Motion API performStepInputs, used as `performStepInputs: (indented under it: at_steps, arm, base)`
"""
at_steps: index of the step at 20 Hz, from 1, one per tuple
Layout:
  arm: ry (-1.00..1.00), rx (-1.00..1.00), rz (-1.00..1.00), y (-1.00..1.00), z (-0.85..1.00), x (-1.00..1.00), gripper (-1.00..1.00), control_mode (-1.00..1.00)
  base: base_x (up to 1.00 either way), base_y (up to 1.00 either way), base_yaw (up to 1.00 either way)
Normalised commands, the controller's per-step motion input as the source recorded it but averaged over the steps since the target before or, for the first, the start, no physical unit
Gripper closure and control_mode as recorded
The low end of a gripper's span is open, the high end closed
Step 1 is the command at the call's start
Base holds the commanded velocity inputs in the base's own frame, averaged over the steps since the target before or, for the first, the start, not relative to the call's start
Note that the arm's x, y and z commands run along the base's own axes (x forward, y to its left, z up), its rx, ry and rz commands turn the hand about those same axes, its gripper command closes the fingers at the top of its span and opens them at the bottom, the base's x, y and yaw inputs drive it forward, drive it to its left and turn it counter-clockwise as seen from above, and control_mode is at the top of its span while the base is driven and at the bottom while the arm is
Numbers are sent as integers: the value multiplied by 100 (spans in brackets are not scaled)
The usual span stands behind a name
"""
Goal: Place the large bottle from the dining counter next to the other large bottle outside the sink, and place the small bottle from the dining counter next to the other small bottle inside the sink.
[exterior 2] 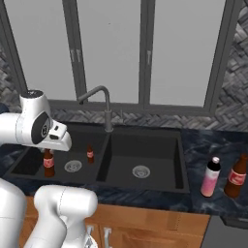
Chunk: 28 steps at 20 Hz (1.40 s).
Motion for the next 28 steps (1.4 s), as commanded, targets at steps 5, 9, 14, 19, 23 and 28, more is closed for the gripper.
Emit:
performStepInputs:
  at_steps: [5, 9, 14, 19, 23, 28]
  arm:
    - [0, 0, 0, 0, 0, 0, 100, 100]
    - [0, 0, 0, 0, 0, 0, 100, 100]
    - [0, 0, 0, 0, 0, 0, 100, 100]
    - [0, 0, 0, 0, 0, 0, 100, 100]
    - [0, 0, 0, 0, 0, 0, 100, 100]
    - [0, 0, 0, 0, 0, 0, 100, -100]
  base:
    - [38, 0, 0]
    - [0, 0, 0]
    - [0, 0, 0]
    - [0, 0, 0]
    - [0, 0, 0]
    - [0, 0, 0]
